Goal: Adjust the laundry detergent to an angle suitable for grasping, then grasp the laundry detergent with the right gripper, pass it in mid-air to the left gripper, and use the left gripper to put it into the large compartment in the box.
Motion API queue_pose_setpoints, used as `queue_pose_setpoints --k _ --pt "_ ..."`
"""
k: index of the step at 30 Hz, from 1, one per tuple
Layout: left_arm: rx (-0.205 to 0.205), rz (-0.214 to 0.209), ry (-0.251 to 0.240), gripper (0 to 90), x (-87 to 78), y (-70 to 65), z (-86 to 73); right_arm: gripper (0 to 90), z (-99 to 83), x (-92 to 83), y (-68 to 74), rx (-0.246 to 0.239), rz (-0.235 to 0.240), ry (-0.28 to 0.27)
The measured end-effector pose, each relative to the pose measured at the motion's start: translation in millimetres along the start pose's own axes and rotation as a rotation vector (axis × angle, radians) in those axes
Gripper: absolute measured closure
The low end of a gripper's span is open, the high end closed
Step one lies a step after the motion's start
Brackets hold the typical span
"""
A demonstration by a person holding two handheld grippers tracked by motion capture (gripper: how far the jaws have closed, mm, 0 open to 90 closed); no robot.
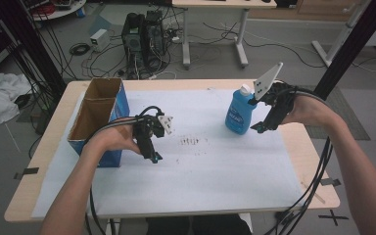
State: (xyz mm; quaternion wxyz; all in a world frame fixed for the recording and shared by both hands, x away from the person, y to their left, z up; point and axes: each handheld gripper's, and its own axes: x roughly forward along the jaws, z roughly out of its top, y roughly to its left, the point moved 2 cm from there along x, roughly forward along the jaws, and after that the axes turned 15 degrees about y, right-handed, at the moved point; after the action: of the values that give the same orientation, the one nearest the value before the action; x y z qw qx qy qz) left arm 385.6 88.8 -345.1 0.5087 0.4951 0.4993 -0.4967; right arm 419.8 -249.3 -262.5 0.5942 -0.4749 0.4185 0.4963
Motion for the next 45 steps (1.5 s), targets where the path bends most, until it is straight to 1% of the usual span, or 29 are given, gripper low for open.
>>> queue_pose_setpoints --k 2,3,5,6,10,15,18,21,22,25,28,29,30,33,34,39,40,41,43,45 --pt "0.0 0.001 -0.003 16.7 -0.2 -0.7 0.0 13.0 0.1 -0.2 0.0 0.003 -0.004 -0.002" --pt "-0.01 -0.003 -0.005 16.7 -0.2 -2.0 0.1 13.0 0.2 -0.4 -0.1 0.003 -0.002 -0.001" --pt "-0.001 -0.001 -0.012 16.7 -0.7 -2.1 0.6 13.0 0.6 -0.3 -0.2 -0.002 -0.001 -0.002" --pt "-0.007 -0.006 -0.012 16.7 -0.7 -2.9 0.6 13.0 0.8 0.1 -0.2 -0.002 -0.006 -0.002" --pt "0.002 -0.003 -0.013 16.7 -0.5 -1.8 0.4 13.0 1.3 0.2 0.3 -0.001 -0.011 0.005" --pt "-0.005 0.001 -0.007 16.7 -1.9 -2.2 -0.3 13.0 1.3 0.1 1.1 0.0 -0.011 0.008" --pt "-0.007 -0.01 -0.013 16.7 -2.9 -4.4 -0.8 13.0 0.9 -1.0 2.0 0.003 -0.013 0.006" --pt "-0.005 -0.01 -0.01 16.7 -3.7 -3.5 -1.8 13.0 0.8 -2.0 2.7 0.003 -0.014 0.001" --pt "-0.013 -0.016 -0.014 16.7 -3.4 -4.0 -2.2 13.0 0.9 -2.0 2.5 -0.002 -0.014 0.001" --pt "-0.015 -0.022 -0.012 16.7 -3.6 -4.8 -2.6 13.0 0.9 -1.3 3.2 0.001 -0.015 0.008" --pt "-0.013 -0.019 -0.01 16.7 -3.3 -5.4 -2.4 13.0 1.7 -0.4 3.1 -0.001 -0.015 0.013" --pt "-0.009 -0.017 -0.002 16.7 -3.9 -5.5 -2.4 13.0 2.0 -0.4 3.2 -0.003 -0.014 0.013" --pt "-0.012 -0.019 -0.01 16.7 -3.5 -5.8 -2.5 13.0 2.3 -0.6 3.5 -0.006 -0.017 0.011" --pt "-0.015 -0.021 -0.011 16.7 -4.1 -6.2 -2.5 13.0 2.5 -1.1 3.6 -0.007 -0.018 0.003" --pt "-0.008 -0.016 -0.007 16.7 -4.7 -5.9 -2.2 13.0 2.1 -1.6 3.6 -0.005 -0.019 0.009" --pt "-0.009 -0.019 -0.01 16.7 -3.7 -5.5 -0.9 13.0 0.8 -1.7 3.8 -0.002 -0.021 0.005" --pt "-0.007 -0.017 -0.001 16.7 -3.9 -5.5 -0.5 13.0 0.8 -1.5 3.9 -0.001 -0.02 0.003" --pt "-0.012 -0.023 -0.004 16.7 -3.3 -6.1 -0.2 13.0 0.8 -1.2 4.2 -0.003 -0.02 0.003" --pt "0.0 -0.023 -0.006 16.7 -3.1 -5.7 0.5 13.0 1.1 -0.9 4.7 -0.004 -0.017 0.009" --pt "-0.005 -0.023 -0.009 16.7 -2.5 -5.2 0.5 13.0 1.3 -0.2 4.9 -0.006 -0.018 0.007"
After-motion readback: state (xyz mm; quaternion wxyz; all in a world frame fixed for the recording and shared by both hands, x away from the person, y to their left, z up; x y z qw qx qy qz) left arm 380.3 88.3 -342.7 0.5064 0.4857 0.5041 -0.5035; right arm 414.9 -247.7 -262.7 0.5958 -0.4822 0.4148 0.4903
